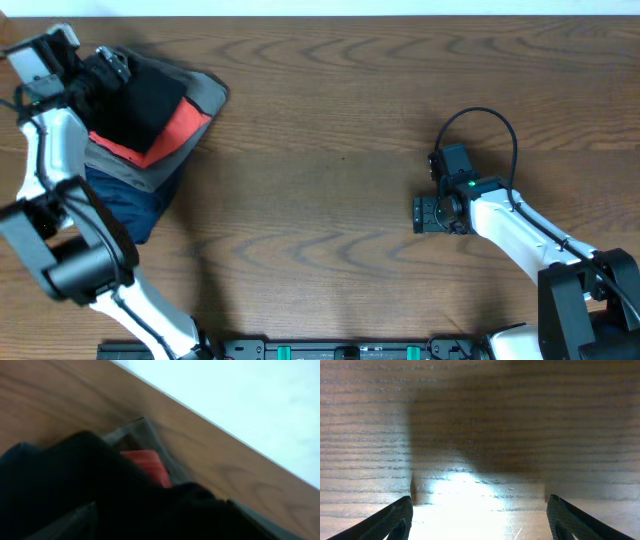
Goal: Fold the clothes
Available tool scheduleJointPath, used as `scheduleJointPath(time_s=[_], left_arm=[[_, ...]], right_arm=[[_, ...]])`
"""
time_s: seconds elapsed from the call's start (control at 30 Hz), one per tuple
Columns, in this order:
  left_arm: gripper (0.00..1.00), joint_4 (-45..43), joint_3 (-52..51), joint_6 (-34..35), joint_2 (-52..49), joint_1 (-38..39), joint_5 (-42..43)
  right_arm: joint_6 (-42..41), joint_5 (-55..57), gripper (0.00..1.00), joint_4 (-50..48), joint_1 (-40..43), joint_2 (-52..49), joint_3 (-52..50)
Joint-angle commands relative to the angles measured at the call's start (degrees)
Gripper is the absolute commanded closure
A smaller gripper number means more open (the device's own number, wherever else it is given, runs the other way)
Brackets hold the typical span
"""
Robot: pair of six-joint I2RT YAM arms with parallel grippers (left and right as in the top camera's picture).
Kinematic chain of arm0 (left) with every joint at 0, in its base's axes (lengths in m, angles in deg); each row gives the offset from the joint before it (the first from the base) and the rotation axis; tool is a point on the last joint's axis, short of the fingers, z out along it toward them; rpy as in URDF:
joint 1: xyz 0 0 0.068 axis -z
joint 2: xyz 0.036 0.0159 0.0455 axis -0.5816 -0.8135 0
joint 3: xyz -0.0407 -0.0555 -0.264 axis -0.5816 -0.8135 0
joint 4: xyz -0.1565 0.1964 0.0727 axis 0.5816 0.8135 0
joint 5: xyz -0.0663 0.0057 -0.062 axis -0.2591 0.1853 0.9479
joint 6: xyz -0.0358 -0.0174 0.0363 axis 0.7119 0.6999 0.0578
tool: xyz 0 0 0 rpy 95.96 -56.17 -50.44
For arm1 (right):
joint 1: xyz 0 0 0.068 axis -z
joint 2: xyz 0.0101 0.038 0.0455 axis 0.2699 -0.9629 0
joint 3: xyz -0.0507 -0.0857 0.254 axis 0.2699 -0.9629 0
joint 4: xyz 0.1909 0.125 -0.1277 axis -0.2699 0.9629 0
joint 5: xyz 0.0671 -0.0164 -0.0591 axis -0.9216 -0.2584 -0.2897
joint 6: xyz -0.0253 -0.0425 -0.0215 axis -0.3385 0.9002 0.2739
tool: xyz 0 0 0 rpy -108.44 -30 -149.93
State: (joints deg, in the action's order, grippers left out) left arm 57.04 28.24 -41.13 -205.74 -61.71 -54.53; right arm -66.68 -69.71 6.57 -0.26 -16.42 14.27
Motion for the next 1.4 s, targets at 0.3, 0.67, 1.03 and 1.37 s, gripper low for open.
scheduleJointPath(time_s=[0.3,0.67,1.03,1.37], left_arm=[[0.1,-1.0,-0.1,0.4,4.1,0.2,8.0],[0.02,12.7,-0.1,-1.2,17.7,13.8,6.2],[0.02,52.3,-0.5,-1.2,13.7,35.1,-15.5],[0.02,75.7,-2.3,0.4,13.9,41.1,-18.0]], right_arm=[[-1.0,0.3,0.15,0.3,0.3,-0.4,0.2],[-2.2,-9.2,0.01,-6.8,0.3,-0.4,0.2],[-2.3,-15.6,0.01,-13.6,4.3,-0.4,1.2],[-2.2,-24.5,0.01,10.7,13.9,-0.4,2.8]])
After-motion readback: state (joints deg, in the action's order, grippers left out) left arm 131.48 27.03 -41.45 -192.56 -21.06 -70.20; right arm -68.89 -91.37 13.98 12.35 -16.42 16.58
